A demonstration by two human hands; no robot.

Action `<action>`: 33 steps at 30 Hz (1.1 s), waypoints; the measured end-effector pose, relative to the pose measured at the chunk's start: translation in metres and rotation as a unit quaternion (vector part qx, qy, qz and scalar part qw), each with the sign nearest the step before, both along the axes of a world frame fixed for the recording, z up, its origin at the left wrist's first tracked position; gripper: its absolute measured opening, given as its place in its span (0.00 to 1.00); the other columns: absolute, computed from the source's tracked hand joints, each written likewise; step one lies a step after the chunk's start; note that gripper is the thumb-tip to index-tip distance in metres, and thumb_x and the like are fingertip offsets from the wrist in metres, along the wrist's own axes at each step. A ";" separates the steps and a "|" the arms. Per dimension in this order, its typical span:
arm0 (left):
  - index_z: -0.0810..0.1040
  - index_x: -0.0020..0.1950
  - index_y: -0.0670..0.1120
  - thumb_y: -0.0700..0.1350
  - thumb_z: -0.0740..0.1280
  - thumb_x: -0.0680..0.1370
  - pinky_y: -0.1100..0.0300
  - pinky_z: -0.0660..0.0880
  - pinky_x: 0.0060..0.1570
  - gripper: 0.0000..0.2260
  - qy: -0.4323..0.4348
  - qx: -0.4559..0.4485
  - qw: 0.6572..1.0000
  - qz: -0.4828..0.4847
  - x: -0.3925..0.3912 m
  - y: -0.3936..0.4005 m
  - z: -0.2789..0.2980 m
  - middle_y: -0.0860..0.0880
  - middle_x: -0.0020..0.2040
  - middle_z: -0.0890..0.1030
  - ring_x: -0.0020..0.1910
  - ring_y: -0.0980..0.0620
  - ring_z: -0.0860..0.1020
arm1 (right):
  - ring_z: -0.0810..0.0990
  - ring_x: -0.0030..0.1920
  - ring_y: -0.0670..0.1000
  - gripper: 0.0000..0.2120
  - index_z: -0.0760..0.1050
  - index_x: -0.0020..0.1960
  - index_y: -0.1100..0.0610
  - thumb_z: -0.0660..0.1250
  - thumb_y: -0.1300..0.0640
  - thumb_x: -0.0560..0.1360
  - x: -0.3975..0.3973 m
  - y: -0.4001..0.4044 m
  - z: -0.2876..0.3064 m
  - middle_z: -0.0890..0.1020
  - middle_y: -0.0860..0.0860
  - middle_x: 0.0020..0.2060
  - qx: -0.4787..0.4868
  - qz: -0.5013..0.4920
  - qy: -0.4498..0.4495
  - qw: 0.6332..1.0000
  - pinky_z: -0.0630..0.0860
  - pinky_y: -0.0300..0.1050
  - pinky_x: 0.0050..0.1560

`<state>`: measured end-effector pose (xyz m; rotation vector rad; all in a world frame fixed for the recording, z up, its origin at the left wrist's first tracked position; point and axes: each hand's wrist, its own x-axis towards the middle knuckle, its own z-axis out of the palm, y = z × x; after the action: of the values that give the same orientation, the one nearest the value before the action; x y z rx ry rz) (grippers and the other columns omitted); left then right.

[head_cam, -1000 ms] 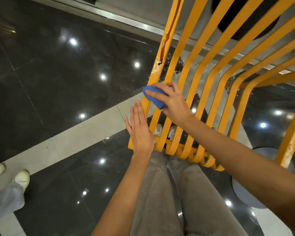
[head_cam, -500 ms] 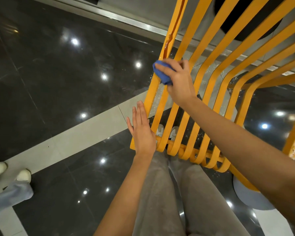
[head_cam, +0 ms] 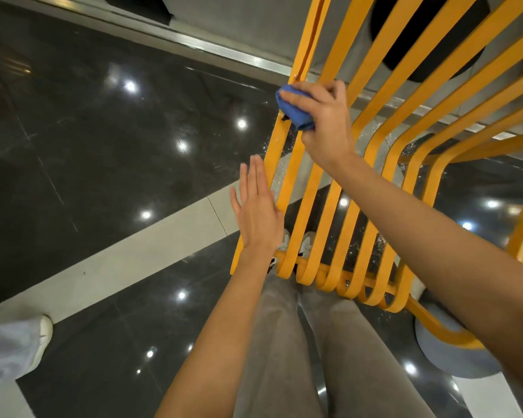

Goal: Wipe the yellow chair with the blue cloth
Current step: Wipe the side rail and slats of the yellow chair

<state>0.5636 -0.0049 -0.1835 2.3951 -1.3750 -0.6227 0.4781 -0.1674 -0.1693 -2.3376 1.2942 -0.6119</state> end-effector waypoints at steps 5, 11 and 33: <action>0.44 0.80 0.46 0.46 0.52 0.85 0.47 0.47 0.77 0.26 -0.013 0.005 1.000 -0.015 -0.001 -0.031 -0.019 0.50 0.81 0.51 0.80 0.50 0.47 | 0.71 0.57 0.64 0.23 0.80 0.61 0.58 0.75 0.68 0.67 0.014 0.010 -0.015 0.79 0.56 0.62 -0.030 0.015 0.013 0.999 0.73 0.48 0.58; 0.53 0.80 0.44 0.51 0.50 0.85 0.49 0.50 0.78 0.24 -0.003 0.000 1.000 0.002 0.002 -0.019 -0.026 0.48 0.79 0.59 0.79 0.51 0.53 | 0.65 0.58 0.58 0.24 0.79 0.62 0.57 0.76 0.67 0.67 -0.022 0.038 -0.023 0.79 0.54 0.62 -0.027 0.096 0.054 0.994 0.74 0.53 0.57; 0.52 0.80 0.47 0.52 0.51 0.85 0.45 0.50 0.75 0.25 -0.030 0.035 0.999 0.004 0.001 -0.007 -0.020 0.50 0.80 0.56 0.79 0.50 0.51 | 0.66 0.57 0.58 0.27 0.79 0.62 0.56 0.77 0.68 0.64 -0.010 0.042 -0.021 0.79 0.54 0.62 -0.013 0.121 0.065 0.990 0.76 0.60 0.51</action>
<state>0.5648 -0.0118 -0.2032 2.4917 -1.3886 -0.6102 0.4683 -0.1251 -0.1898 -2.5422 1.0362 -0.4063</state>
